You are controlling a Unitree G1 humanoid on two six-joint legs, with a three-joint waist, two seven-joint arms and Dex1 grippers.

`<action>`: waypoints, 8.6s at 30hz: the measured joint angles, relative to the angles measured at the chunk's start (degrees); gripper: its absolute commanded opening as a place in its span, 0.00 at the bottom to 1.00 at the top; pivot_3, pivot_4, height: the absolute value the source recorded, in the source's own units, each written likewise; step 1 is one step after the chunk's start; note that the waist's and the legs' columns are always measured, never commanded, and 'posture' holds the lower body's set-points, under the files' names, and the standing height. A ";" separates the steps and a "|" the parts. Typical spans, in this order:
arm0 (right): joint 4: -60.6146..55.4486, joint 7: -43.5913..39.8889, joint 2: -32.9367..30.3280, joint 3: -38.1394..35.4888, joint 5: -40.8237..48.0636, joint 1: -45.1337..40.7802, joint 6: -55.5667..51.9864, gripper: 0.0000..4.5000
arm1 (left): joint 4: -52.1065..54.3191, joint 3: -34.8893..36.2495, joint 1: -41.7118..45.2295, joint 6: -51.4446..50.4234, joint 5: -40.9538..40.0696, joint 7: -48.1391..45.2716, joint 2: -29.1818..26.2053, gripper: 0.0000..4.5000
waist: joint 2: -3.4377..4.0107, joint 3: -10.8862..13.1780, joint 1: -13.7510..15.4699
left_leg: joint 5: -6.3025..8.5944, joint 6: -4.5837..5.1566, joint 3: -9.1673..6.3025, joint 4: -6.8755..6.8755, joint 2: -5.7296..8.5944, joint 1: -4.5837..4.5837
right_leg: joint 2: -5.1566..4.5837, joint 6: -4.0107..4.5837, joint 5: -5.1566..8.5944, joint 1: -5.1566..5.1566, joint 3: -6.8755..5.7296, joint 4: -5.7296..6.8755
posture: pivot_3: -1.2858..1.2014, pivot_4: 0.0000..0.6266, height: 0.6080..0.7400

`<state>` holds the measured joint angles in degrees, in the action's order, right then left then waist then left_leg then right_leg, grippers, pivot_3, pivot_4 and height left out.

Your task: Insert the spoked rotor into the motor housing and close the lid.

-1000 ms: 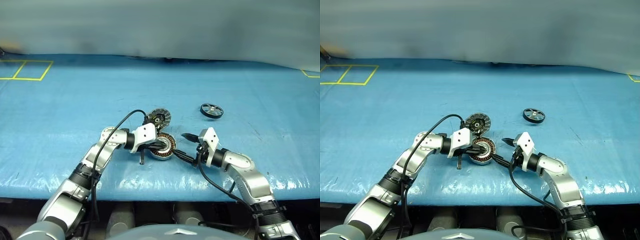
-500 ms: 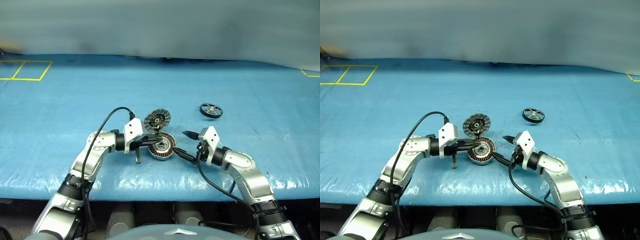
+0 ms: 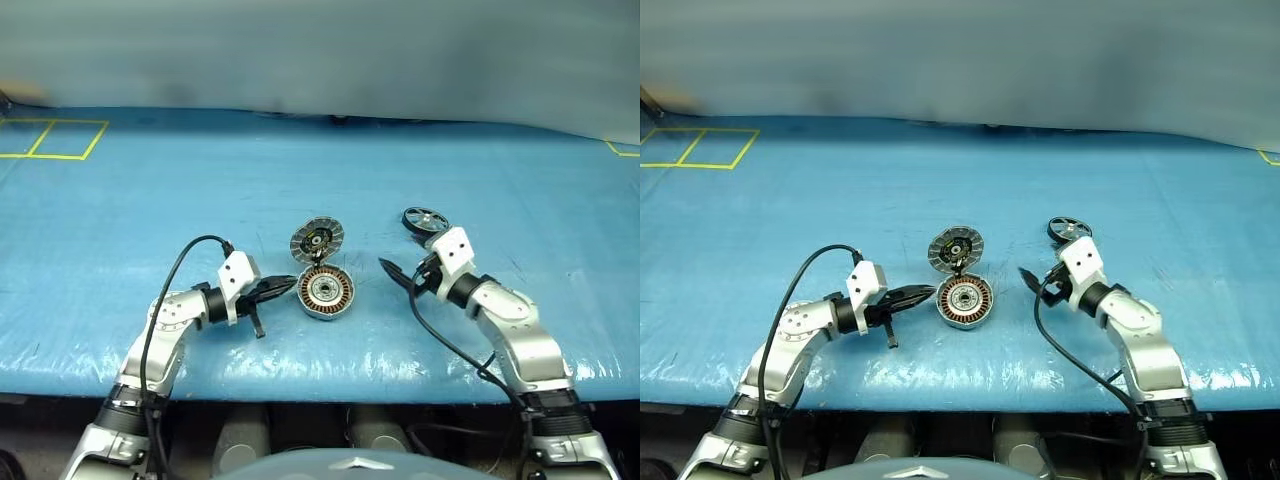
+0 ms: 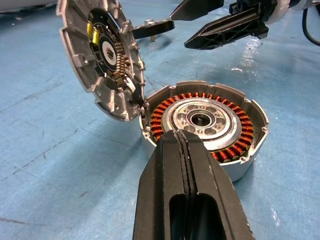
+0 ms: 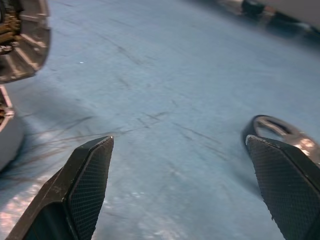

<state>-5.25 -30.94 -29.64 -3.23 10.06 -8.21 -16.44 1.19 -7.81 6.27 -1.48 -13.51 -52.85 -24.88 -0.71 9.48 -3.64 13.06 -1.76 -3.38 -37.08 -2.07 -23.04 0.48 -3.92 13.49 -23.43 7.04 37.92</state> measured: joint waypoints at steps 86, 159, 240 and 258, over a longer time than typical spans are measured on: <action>11.51 17.50 8.75 -1.74 -5.06 -11.71 -17.48 0.21 | -2.38 -0.74 -4.03 3.13 4.23 6.67 1.06 0.00 | 0.03 0.02 -0.55 | 0.01 0.02 0.00 0.11 -0.02 -0.05 | 0.02 0.01 0.01 -0.09 0.01 -0.02 | 0.52 0.24 1.00; 14.69 19.84 7.69 0.65 -11.00 -14.21 -17.18 0.00 | -2.38 -0.77 -5.09 3.20 4.60 7.88 1.93 0.00 | 0.04 0.02 -0.68 | 0.01 0.02 -0.02 0.09 -0.01 -0.21 | 0.02 0.00 -0.01 -0.23 0.00 -0.06 | 0.52 0.24 1.00; -1.85 -24.17 -1.36 13.08 5.07 -0.70 1.17 0.39 | -10.33 -0.17 -2.54 10.89 -2.13 -2.63 4.26 0.00 | 0.06 0.04 -0.16 | 0.02 0.04 -0.06 -0.02 0.00 -0.26 | 0.03 -0.08 -0.02 -0.21 -0.03 -0.07 | 0.52 0.24 1.00; -0.23 -22.27 6.42 14.36 6.35 -2.96 1.24 0.01 | -10.08 0.60 -3.90 10.89 -2.30 -1.76 3.41 0.00 | 0.06 0.04 -0.16 | 0.02 0.04 -0.07 -0.03 -0.01 -0.25 | 0.02 -0.09 -0.03 -0.21 -0.04 -0.06 | 0.52 0.24 1.00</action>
<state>-5.47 -53.21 -23.21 11.13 16.40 -11.17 -15.20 -8.89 -7.21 2.37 9.41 -15.81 -54.61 -21.47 -0.64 9.52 -3.80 13.08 -1.72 -3.45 -37.11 -2.07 -23.29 0.50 -4.01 13.46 -23.64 7.00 37.86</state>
